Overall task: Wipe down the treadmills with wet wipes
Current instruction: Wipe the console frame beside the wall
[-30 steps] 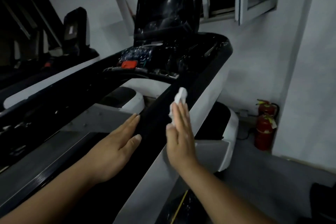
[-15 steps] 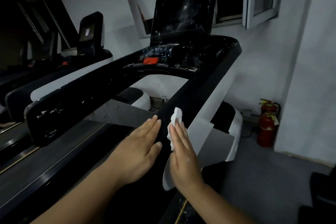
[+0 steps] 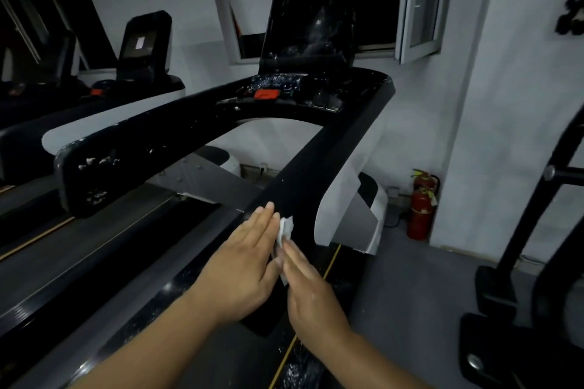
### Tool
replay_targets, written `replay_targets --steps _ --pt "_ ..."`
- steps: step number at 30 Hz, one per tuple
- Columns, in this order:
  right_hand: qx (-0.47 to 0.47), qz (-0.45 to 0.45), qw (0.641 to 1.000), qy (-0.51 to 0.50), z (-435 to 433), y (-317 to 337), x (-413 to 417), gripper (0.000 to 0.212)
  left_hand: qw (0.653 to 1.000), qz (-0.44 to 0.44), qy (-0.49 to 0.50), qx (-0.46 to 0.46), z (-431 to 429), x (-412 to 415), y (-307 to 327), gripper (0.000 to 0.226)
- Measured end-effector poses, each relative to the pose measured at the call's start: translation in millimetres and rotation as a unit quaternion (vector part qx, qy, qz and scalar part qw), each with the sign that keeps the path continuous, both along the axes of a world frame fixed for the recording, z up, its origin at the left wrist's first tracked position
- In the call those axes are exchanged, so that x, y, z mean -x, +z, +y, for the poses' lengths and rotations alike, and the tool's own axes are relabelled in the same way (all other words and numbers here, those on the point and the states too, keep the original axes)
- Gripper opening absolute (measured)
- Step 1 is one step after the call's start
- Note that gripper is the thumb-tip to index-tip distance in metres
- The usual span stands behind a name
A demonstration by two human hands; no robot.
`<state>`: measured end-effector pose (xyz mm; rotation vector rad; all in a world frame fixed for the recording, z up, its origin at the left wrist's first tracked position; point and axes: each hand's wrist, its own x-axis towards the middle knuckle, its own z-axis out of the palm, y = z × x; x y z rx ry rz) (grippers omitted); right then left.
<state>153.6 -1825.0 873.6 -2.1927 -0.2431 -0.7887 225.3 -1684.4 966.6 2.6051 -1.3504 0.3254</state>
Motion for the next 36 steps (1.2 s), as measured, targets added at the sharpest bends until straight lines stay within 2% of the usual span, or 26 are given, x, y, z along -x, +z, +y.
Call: replay_targets --steps 3,6,11,16,23,28,36 --pt "0.061 -0.009 0.998 0.001 13.7 -10.7 19.5 0.052 0.999 -0.01 0.035 0.029 38.6 19.9 -39.3 0.067" --pt "0.096 0.003 0.995 0.014 29.4 -27.6 33.0 0.054 0.992 0.026 0.118 0.045 78.5 40.9 -78.4 0.07" --pt "0.109 0.028 0.988 0.102 71.0 -70.2 46.8 0.056 0.963 0.09 0.249 0.043 136.0 88.8 -128.3 0.074" --pt "0.096 0.078 0.971 0.204 111.9 -125.2 48.4 0.055 0.917 0.151 0.368 0.028 181.9 154.4 -179.2 0.074" --pt "0.079 0.158 0.922 0.344 168.5 -198.5 87.7 0.053 0.832 0.23 0.504 0.027 223.3 266.8 -256.4 0.072" --pt "0.099 0.192 0.89 0.401 217.0 -233.7 128.7 0.053 0.786 0.277 0.552 0.03 252.5 332.8 -293.6 0.07" --pt "0.123 0.245 0.856 0.438 334.4 -284.8 207.5 0.056 0.752 0.326 0.57 0.053 362.6 415.8 -353.9 0.072"
